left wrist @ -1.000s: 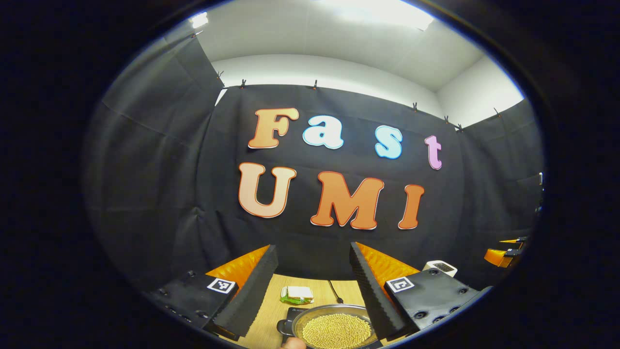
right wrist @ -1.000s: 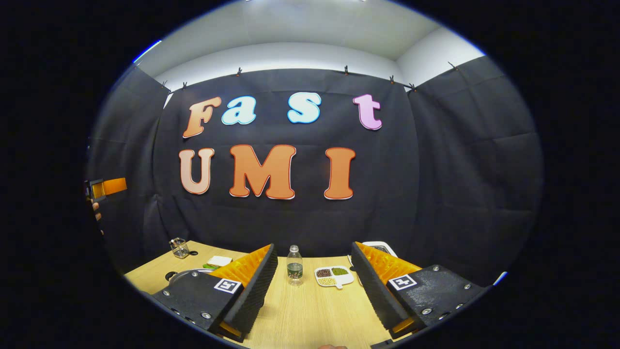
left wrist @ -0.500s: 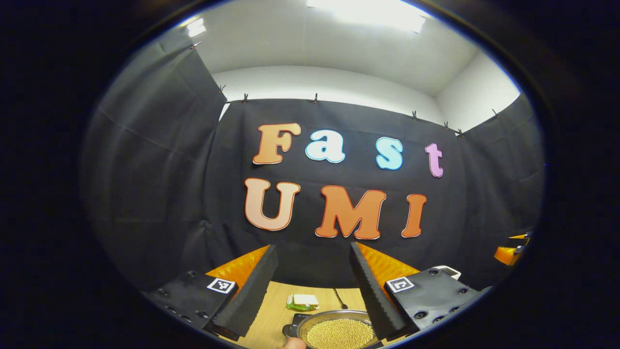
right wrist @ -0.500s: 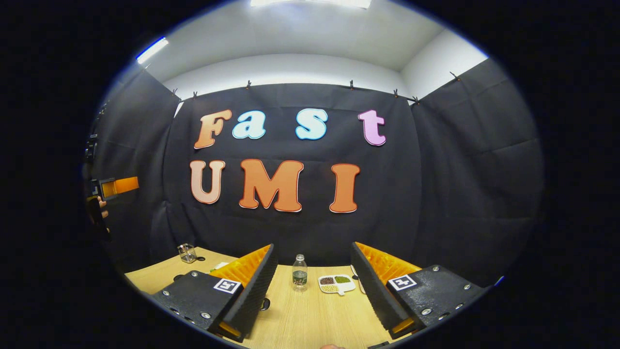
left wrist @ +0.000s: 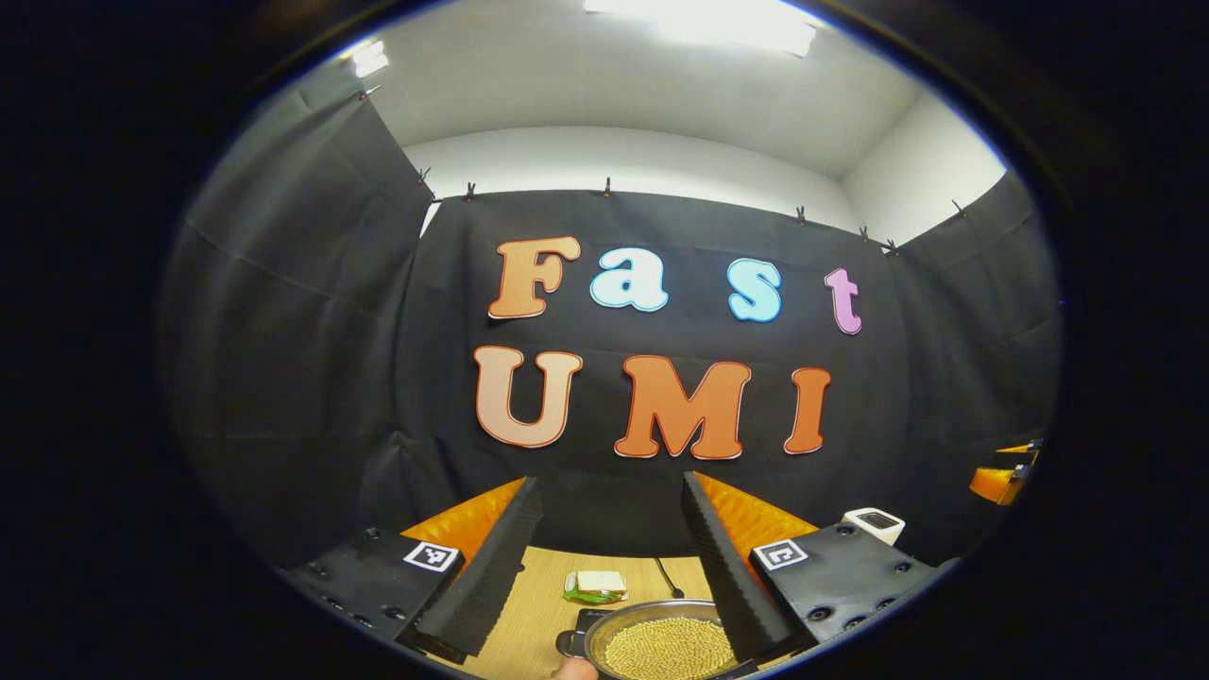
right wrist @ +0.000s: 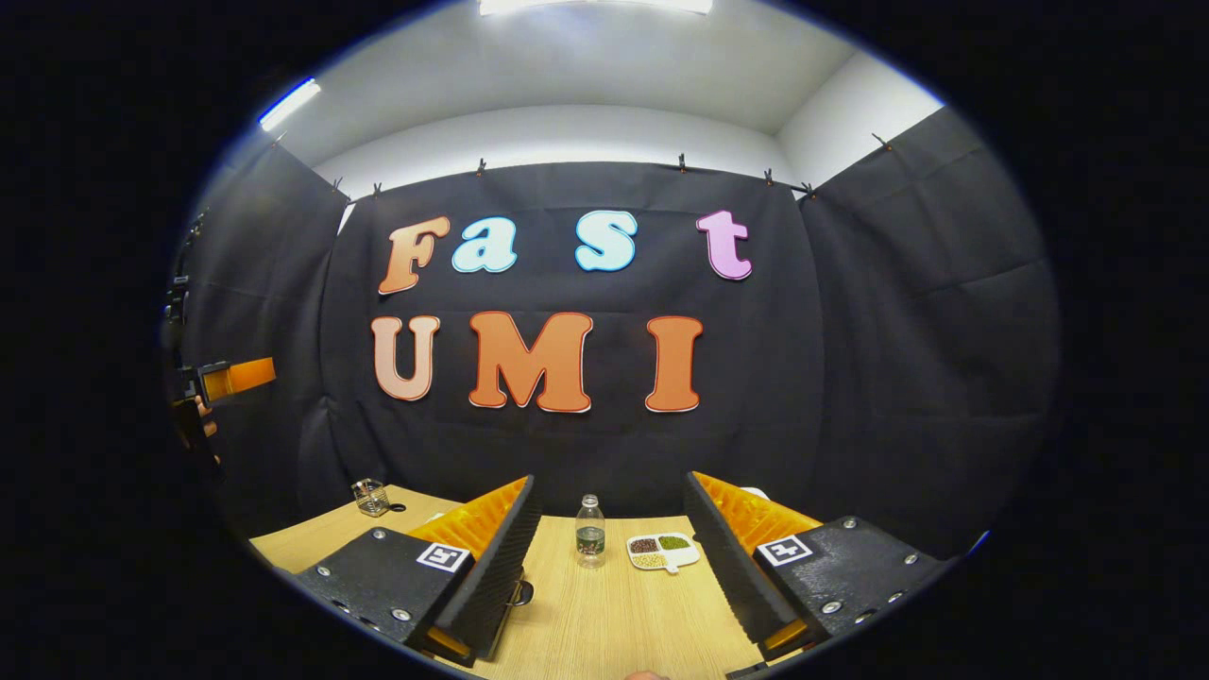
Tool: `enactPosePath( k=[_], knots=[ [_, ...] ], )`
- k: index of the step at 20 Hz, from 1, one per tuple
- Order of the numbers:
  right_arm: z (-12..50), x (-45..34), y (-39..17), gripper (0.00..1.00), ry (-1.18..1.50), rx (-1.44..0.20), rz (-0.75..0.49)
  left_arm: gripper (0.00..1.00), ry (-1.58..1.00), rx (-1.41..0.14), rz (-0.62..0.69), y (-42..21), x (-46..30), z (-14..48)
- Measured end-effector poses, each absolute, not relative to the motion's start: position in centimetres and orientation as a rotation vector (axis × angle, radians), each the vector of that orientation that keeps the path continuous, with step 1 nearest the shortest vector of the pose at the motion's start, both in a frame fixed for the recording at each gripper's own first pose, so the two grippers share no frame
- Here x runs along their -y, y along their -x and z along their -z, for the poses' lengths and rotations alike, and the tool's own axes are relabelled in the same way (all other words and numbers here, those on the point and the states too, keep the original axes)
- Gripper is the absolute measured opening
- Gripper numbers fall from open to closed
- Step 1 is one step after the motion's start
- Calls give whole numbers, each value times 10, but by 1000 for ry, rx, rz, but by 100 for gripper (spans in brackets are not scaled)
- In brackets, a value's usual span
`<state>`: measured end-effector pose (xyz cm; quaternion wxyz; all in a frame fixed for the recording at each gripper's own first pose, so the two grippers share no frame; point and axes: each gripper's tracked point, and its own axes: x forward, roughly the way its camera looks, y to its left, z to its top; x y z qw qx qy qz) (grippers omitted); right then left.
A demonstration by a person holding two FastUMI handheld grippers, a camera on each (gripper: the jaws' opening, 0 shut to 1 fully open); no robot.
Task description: First push the handle of the pot to place it horizontally, then grasp the pot with both hands and set it on the induction cooktop.
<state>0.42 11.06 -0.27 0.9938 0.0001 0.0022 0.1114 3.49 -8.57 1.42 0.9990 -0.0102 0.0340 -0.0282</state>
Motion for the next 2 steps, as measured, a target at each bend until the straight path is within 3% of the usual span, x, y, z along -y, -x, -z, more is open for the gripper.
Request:
enactPosePath(
  k=[2],
  knots=[
    [3,-111,-3,95,-5,-5,-226,99,22,-66,61,-34,88,-14]
  ],
)
